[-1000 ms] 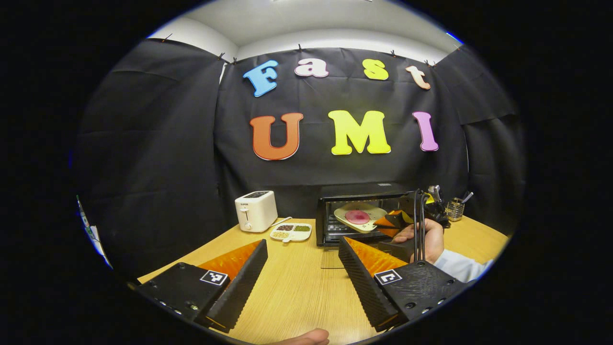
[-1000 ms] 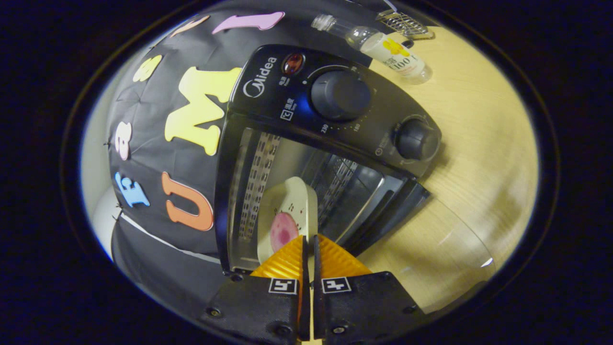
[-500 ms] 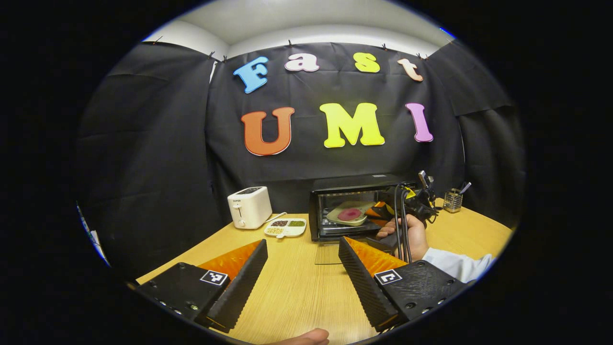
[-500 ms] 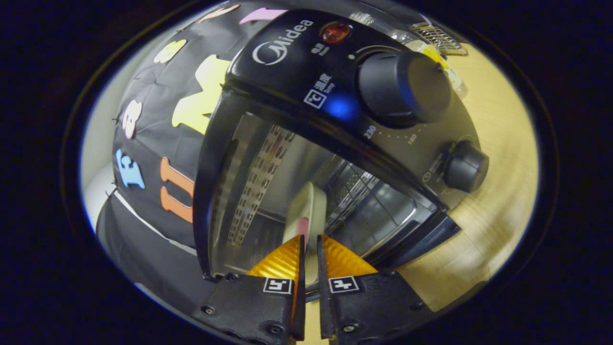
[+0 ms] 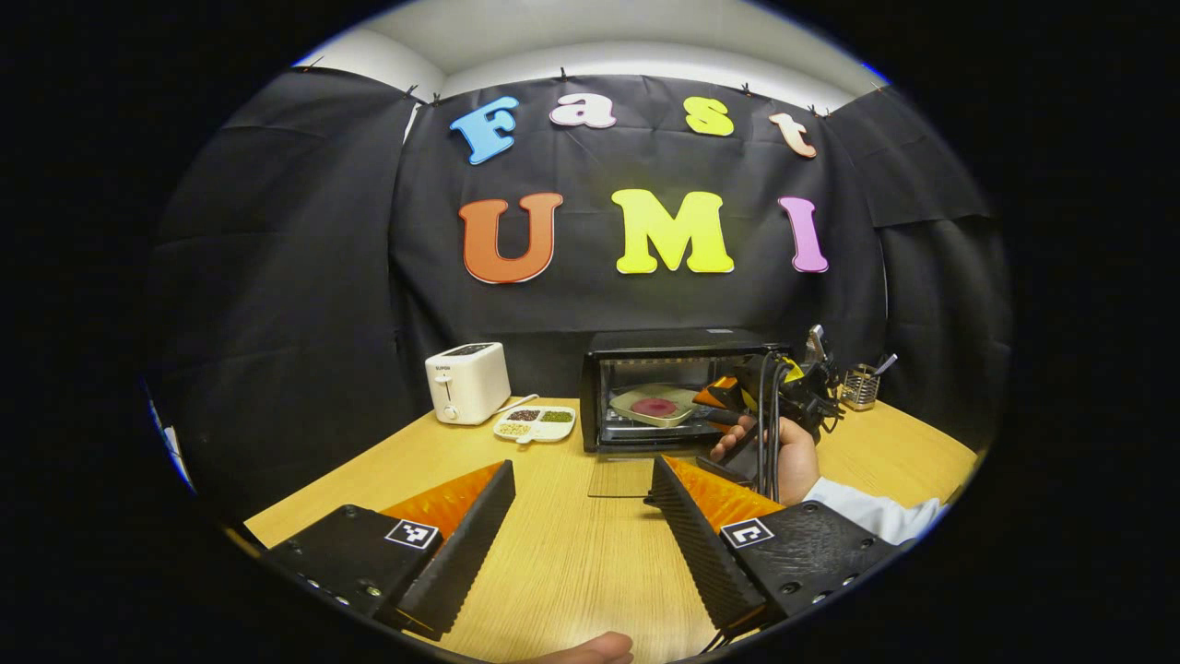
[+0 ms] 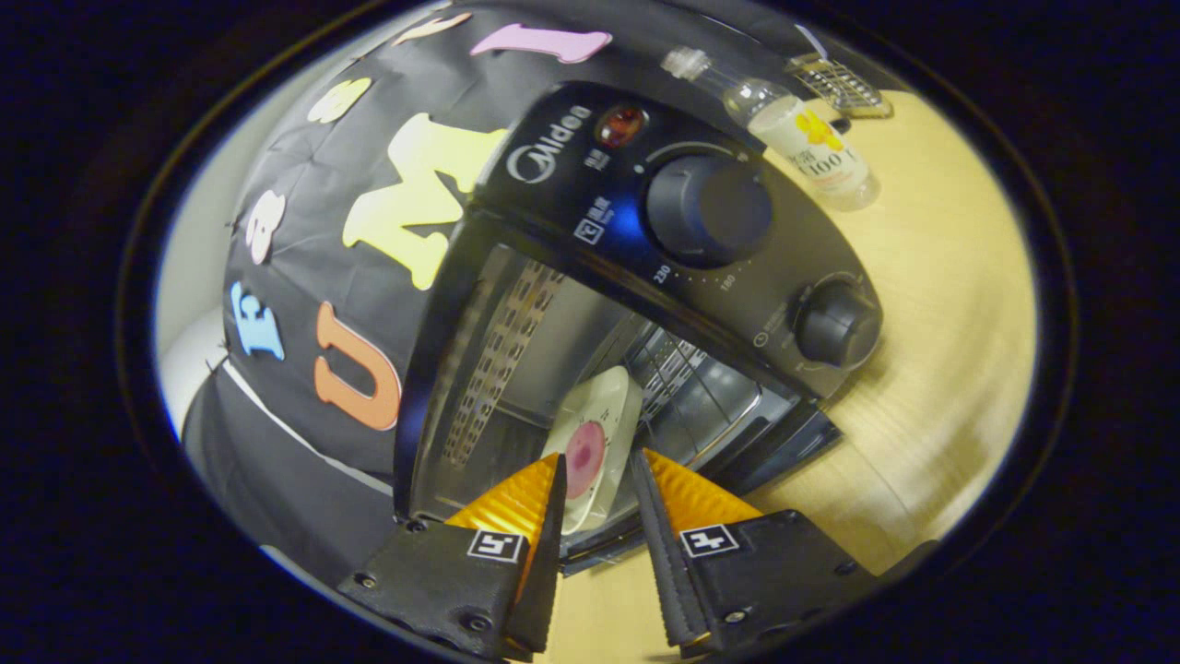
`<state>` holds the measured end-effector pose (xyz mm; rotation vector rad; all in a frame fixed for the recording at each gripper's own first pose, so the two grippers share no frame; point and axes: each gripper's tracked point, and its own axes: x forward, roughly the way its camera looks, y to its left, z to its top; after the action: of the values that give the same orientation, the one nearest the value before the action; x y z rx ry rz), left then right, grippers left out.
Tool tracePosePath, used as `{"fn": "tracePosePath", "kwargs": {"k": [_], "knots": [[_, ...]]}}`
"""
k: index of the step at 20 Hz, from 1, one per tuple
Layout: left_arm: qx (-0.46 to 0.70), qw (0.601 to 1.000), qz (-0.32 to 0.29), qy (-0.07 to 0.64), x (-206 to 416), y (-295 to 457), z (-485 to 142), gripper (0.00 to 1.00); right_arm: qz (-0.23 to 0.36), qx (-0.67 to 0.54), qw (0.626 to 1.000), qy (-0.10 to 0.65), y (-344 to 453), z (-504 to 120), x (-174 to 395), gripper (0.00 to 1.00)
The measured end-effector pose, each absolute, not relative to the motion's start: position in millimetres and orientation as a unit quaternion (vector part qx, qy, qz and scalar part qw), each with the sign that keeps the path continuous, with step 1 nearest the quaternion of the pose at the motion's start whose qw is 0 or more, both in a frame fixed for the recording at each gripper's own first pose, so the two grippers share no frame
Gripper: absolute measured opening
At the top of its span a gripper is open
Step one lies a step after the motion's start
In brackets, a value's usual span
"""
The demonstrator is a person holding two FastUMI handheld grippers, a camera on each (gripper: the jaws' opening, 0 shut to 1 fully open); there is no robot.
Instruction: Open the electric oven with the left hand, put the food in, and close the electric oven.
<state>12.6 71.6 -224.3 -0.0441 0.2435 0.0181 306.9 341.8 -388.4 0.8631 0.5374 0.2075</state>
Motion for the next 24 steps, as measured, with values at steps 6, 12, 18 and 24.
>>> {"fn": "tracePosePath", "kwargs": {"k": [6,12,18,24], "knots": [[-0.020,0.988,0.017,0.150,4,77,-245,0.95,0.144,0.282,0.919,0.235,337,-363,256,0.69],[-0.046,0.986,0.018,0.158,-3,78,-246,0.95,0.151,0.201,0.945,0.211,306,-333,203,1.00],[-0.056,0.981,0.012,0.187,4,54,-263,0.96,0.162,0.166,0.955,0.185,255,-271,141,0.99],[-0.042,0.974,-0.022,0.220,23,13,-287,0.95,0.159,0.092,0.977,0.107,201,-186,95,0.94]]}}
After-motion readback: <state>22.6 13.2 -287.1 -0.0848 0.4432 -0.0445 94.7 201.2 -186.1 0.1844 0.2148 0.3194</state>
